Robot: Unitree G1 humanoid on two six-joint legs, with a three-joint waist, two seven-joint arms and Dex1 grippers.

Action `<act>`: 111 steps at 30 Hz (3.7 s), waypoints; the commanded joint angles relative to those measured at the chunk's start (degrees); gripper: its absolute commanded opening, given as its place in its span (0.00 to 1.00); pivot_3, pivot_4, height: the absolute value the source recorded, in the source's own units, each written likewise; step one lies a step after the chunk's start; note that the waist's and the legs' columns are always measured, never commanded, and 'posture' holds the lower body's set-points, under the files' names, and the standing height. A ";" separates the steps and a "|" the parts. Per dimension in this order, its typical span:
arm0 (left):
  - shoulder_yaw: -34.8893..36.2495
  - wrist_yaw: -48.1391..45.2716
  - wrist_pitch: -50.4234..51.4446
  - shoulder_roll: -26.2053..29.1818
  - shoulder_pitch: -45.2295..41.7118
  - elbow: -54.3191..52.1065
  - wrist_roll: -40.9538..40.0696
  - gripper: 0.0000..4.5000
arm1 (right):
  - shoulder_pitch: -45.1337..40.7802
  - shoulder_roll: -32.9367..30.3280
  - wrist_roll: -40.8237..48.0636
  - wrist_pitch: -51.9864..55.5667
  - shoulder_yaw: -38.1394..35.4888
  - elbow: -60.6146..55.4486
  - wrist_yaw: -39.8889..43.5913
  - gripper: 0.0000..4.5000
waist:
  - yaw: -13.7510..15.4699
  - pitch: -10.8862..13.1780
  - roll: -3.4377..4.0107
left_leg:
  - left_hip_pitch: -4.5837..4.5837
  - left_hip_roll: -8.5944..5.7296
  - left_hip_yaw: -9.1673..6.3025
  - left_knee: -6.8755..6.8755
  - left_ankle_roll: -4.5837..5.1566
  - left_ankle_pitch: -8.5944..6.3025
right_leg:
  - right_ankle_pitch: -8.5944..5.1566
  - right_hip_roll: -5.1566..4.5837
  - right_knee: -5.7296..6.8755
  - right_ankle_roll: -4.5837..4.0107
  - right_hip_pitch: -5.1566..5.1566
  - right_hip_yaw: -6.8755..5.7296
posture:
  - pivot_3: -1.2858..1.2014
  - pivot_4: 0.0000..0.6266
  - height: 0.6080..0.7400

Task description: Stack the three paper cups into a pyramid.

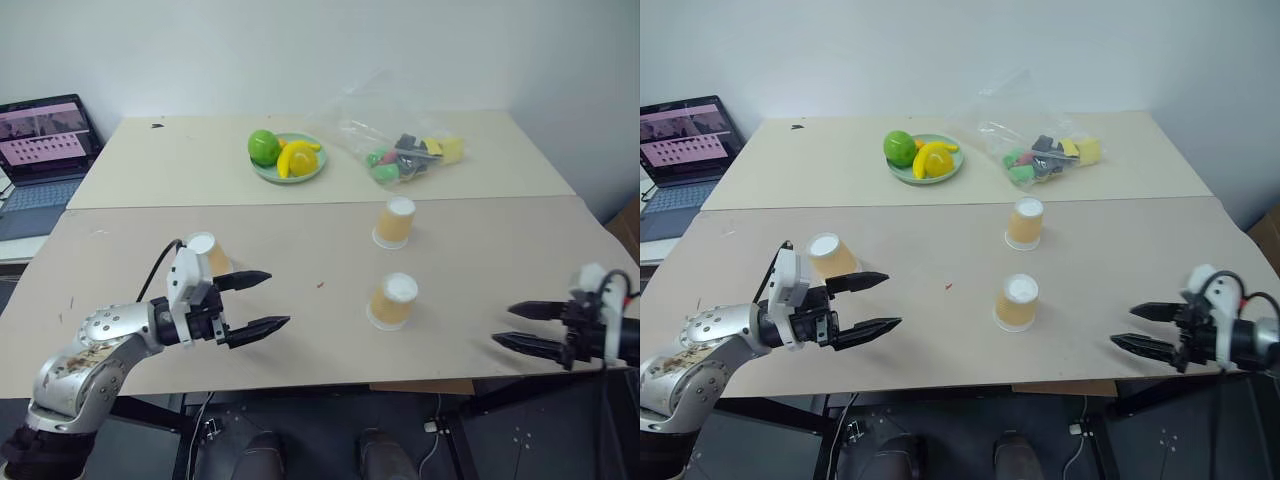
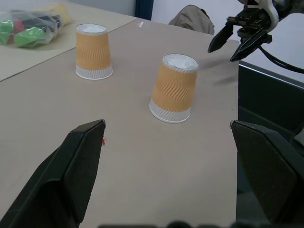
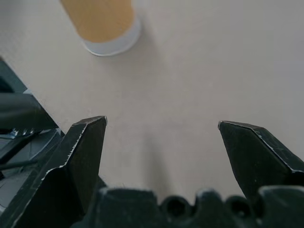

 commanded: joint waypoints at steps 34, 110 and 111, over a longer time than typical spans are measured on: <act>3.13 3.12 4.39 -0.65 -2.22 -1.63 -1.18 1.00 | -17.19 8.80 -5.54 0.89 16.00 -9.76 -7.48 0.98 | 1.72 0.00 -0.01 | -0.66 -0.07 -0.13 0.27 0.00 0.01 | 0.16 -0.07 0.22 -0.22 -0.62 -0.12 | 0.52 0.24 1.00; 2.16 5.59 2.79 -4.24 -3.51 1.75 3.57 1.00 | -39.23 22.49 -24.91 5.78 7.79 7.26 -34.33 0.99 | -0.13 0.02 -0.03 | -0.50 -0.06 -0.11 0.31 -0.01 0.01 | 0.16 -0.06 0.76 -0.26 -0.82 -0.09 | 0.52 0.24 1.00; 2.02 5.56 2.75 -4.30 -3.71 1.91 3.73 1.00 | -37.43 24.30 -25.92 6.40 7.49 5.72 -38.22 0.99 | -0.10 0.02 -0.03 | -0.49 -0.05 -0.13 0.28 -0.01 0.01 | 0.15 -0.05 0.75 -0.26 -0.82 -0.11 | 0.52 0.24 1.00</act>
